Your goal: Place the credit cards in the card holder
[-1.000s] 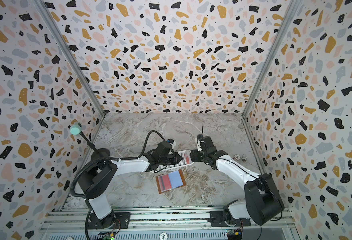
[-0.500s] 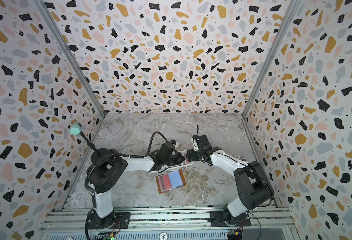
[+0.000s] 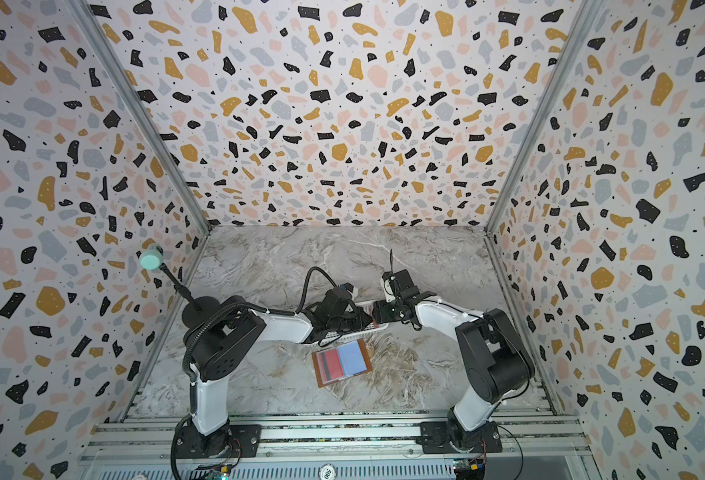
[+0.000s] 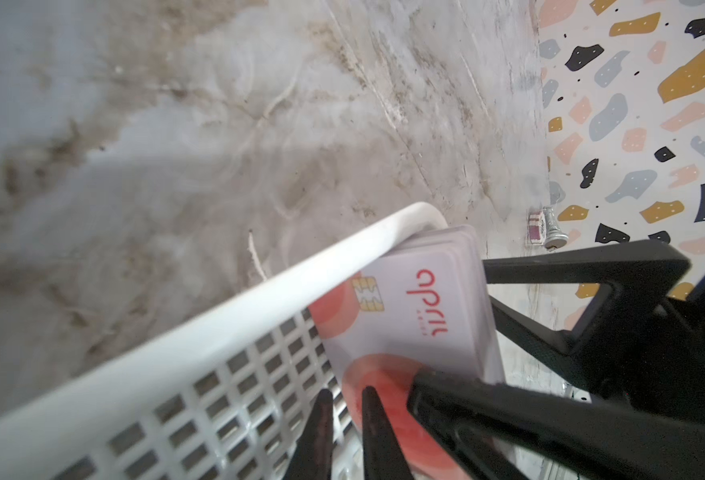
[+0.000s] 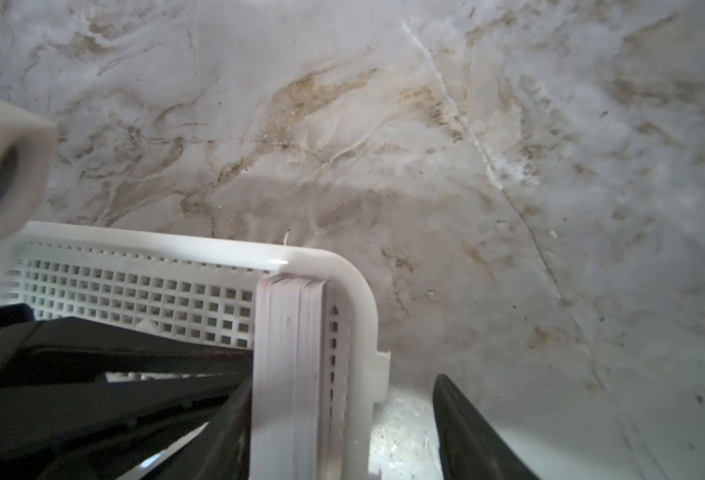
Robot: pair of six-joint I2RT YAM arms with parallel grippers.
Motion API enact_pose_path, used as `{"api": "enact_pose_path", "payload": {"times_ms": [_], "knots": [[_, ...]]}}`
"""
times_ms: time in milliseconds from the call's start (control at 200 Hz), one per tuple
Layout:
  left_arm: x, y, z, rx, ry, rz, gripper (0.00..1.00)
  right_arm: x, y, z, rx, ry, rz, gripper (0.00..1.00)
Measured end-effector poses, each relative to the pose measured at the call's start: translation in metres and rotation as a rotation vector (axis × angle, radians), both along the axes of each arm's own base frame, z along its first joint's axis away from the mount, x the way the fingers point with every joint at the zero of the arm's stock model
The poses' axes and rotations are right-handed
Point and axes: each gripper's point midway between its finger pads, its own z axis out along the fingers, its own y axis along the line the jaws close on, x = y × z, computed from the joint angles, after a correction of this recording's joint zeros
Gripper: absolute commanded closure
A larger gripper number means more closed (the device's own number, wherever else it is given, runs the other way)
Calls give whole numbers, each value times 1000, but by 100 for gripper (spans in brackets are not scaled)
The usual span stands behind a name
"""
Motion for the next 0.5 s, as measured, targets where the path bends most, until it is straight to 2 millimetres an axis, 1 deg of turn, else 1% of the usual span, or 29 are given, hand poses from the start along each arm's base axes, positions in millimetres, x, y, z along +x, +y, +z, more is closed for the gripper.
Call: {"api": "enact_pose_path", "payload": {"times_ms": [140,501], "knots": [[0,0,-3,-3,8,3,83,0,0,-1,-1,1,1,33],[0,-1,-3,-19,26,22,83,3,-4,-3,-28,-10,-11,34]]}}
